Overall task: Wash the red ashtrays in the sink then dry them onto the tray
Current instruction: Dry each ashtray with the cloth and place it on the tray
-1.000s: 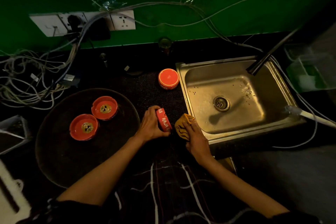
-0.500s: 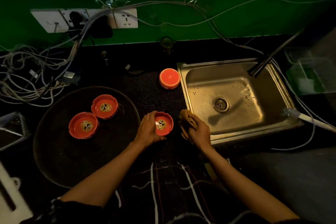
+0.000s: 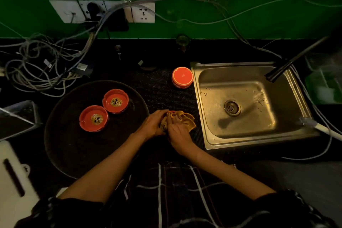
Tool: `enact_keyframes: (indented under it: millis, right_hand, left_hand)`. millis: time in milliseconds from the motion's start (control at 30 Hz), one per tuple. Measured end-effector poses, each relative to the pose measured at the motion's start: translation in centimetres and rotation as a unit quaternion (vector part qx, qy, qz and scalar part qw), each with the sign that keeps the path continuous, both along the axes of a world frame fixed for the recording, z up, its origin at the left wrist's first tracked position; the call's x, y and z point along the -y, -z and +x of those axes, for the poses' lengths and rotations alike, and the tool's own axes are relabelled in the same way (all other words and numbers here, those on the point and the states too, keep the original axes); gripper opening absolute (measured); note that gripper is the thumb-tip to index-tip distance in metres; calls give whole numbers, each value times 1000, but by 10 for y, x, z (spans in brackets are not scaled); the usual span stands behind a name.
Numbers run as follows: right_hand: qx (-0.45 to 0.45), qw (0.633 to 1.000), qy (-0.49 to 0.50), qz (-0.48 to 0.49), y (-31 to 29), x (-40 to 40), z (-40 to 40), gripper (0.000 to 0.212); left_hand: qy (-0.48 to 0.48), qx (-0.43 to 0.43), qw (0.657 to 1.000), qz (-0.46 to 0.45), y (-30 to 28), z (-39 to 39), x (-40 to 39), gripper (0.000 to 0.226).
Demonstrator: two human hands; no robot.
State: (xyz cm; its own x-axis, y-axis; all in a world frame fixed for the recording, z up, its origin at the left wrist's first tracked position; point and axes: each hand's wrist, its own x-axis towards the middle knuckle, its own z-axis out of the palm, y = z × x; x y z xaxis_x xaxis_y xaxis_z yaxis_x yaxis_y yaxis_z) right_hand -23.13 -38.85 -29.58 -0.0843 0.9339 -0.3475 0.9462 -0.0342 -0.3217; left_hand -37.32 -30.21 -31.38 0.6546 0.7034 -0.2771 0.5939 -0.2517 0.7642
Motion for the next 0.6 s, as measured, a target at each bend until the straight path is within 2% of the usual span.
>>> enact_keyframes:
  millis: [100,233,333,467,600]
  right_hand:
    - [-15,1000,-8,-13,-6,-12,6,70]
    - [-29,997,-58,-51,-21,-33,27,41]
    - [2,992,-74,-98,-37,-37,31,27]
    - [56,989,-82,-106,-57,-35,33,24]
    - [84,987,-53,-125,-76,-27,39,31]
  left_hand:
    - [-3,8,1000,10,0,-2,1,102]
    - [9,13,1000,18,-1,-6,0,94]
    - [14,-5,1000,26,4,-9,1,94]
    - [38,-39,998,44,-6,2,-2,90]
    - [88,-80,992,36,-5,14,-12,105]
